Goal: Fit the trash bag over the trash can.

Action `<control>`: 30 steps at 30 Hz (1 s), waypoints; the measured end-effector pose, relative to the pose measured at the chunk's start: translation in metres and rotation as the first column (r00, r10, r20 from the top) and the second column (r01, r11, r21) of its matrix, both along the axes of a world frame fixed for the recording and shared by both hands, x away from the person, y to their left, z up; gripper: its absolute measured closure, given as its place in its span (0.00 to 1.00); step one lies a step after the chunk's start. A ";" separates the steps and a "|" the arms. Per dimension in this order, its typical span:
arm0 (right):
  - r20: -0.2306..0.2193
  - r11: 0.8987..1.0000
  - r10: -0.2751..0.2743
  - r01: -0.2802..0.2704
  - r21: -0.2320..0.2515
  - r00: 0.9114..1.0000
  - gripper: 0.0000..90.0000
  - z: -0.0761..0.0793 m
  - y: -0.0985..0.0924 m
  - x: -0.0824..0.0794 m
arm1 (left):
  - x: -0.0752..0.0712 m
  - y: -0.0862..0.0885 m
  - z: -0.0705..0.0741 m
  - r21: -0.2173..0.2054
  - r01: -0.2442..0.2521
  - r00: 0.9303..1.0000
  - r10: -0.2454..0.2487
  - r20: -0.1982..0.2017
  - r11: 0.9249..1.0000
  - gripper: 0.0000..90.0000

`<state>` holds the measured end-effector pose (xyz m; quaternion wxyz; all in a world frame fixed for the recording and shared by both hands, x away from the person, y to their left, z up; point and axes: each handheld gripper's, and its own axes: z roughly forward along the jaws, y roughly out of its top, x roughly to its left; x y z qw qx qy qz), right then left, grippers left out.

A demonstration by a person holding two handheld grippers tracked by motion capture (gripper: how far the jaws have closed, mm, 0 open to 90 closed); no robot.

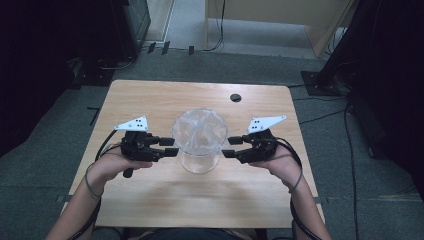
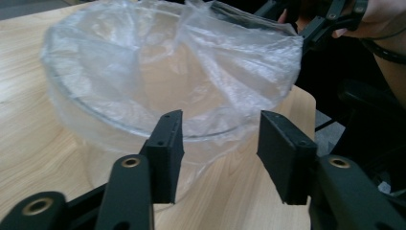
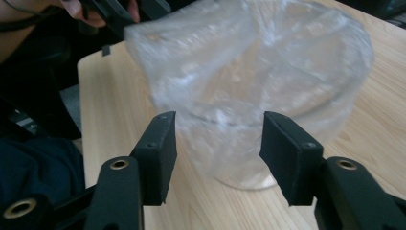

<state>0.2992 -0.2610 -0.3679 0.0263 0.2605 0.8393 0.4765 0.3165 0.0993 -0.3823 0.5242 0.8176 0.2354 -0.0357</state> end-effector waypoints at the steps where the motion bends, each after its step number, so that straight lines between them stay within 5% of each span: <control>1: 0.002 1.000 0.008 -0.008 0.004 1.000 0.50 0.001 0.001 -0.001 | -0.001 -0.002 0.001 0.002 0.007 1.000 -0.007 0.007 1.000 0.54; 12: -0.003 0.997 0.059 -0.059 0.039 0.998 0.52 0.002 0.028 -0.007 | -0.006 -0.020 -0.001 0.020 0.028 0.999 -0.029 0.031 0.999 0.59; 19: -0.008 0.999 0.040 -0.040 0.031 0.999 0.91 0.003 0.033 -0.008 | -0.006 -0.019 -0.001 0.039 0.014 0.999 -0.015 0.050 0.999 0.87; 22: -0.012 0.999 0.032 -0.031 0.027 0.999 0.96 0.003 0.032 -0.008 | -0.006 -0.018 0.000 0.045 0.017 0.999 -0.019 0.043 0.999 0.99; 30: -0.020 0.999 0.037 -0.037 0.018 0.999 0.99 0.009 0.021 -0.009 | -0.007 -0.005 0.009 0.003 0.060 0.998 -0.060 0.028 0.998 1.00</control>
